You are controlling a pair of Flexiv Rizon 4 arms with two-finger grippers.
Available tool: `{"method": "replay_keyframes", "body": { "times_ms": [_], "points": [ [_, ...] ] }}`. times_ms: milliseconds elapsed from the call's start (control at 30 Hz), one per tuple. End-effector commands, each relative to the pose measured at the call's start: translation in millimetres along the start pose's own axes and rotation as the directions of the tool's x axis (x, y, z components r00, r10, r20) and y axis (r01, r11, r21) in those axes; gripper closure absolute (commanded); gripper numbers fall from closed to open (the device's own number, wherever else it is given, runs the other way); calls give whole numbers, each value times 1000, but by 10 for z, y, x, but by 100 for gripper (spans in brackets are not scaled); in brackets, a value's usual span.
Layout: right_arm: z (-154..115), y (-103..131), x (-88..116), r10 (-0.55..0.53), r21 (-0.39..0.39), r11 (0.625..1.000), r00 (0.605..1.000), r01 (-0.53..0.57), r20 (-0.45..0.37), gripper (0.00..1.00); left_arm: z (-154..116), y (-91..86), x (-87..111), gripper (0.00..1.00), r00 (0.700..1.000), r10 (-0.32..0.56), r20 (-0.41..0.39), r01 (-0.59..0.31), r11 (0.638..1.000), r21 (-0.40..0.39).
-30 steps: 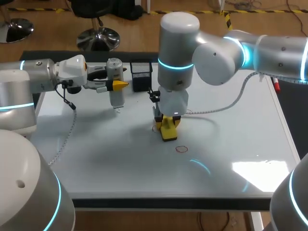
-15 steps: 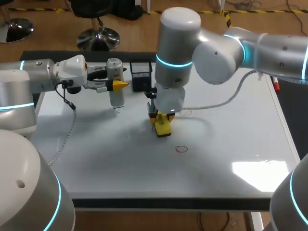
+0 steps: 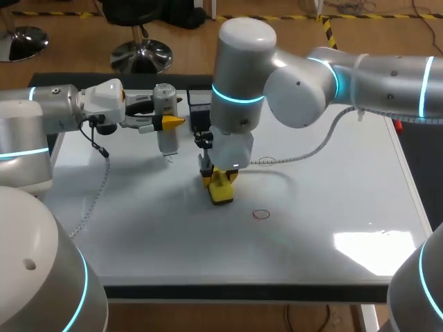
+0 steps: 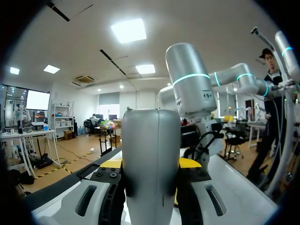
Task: Pick up the inspection probe, press it on each red-marked spot on the whiteboard one by one, put down the probe, pick up the eraser, and wipe off all the red marks.
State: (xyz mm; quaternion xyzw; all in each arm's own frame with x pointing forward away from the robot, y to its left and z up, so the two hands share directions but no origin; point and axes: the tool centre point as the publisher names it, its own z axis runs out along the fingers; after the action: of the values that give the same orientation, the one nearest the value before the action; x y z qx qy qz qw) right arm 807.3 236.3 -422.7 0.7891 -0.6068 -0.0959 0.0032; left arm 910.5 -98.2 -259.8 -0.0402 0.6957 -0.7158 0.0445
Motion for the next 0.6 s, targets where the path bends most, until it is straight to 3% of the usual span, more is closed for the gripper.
{"method": "replay_keyframes", "body": {
  "times_ms": [33, 600],
  "points": [
    [76, -33, -13, 3, -12, 1000, 1000, -3, -6, 100, -2, -5, -3, 100, 1000, 1, -1, -1, 1000, 2],
    [252, 36, 220, 36, -65, 997, 999, -37, -20, 100, -2, -5, -3, 100, 1000, 1, -1, -1, 1000, 2]
  ]
}}
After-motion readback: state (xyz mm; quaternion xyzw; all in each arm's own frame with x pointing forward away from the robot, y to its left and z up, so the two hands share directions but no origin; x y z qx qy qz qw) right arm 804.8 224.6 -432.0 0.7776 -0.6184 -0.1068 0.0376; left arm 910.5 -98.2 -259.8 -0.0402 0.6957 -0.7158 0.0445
